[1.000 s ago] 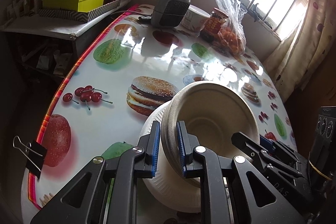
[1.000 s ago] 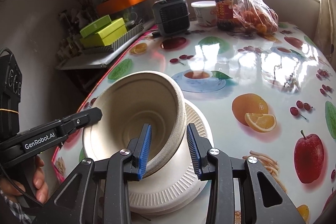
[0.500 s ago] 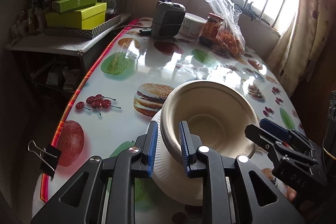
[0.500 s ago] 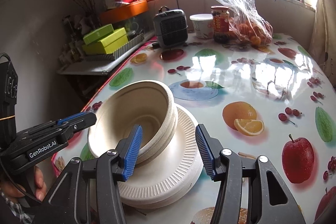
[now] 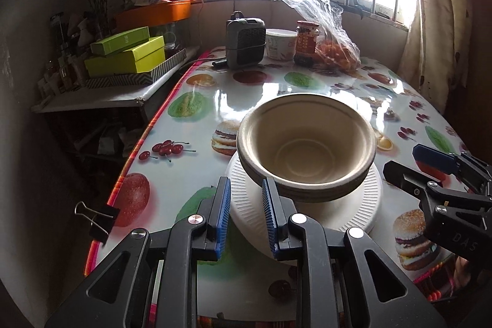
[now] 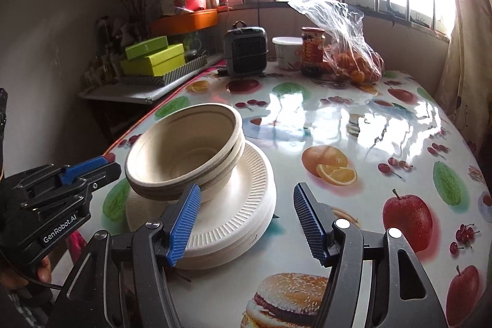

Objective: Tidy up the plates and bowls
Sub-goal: 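Lower the bowl stack onto the white plate stack with the left gripper, then open the left gripper and release the bowls on the plates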

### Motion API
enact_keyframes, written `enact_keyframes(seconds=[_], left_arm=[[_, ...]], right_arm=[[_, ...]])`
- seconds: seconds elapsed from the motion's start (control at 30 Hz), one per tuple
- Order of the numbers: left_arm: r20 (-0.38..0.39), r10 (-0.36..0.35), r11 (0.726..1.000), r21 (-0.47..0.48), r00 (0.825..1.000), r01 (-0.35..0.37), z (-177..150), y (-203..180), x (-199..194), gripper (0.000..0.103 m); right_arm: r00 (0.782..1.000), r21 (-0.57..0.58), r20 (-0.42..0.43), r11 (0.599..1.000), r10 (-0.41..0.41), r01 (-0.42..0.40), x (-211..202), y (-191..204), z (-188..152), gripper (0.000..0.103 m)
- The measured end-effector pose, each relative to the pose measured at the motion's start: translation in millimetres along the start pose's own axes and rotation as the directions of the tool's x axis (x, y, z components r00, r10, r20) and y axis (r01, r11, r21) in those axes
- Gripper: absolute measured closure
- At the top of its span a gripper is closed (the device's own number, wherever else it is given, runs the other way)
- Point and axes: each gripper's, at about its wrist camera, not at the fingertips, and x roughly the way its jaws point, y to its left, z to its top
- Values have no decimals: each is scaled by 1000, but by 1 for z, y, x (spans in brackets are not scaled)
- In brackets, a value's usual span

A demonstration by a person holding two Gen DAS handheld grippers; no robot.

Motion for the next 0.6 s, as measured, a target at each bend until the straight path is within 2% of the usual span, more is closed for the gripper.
enact_keyframes(seconds=[0.17,0.27,0.4,0.6], left_arm=[[-6,31,1000,4,999,-31,-13,-10,-1,81],[-12,14,1000,-11,1000,-14,-20,-16,-3,81],[-20,32,999,29,999,-31,-24,-27,-3,81],[-52,-3,1000,9,999,4,-31,-32,-1,81]], right_arm=[[1000,11,-14,1000,-7,7,-2,-4,-15,33],[1000,30,-13,999,-8,9,-6,-7,-21,29],[1000,43,-17,999,-27,27,-7,-10,-28,25],[998,32,-42,998,-45,47,-7,-12,-41,23]])
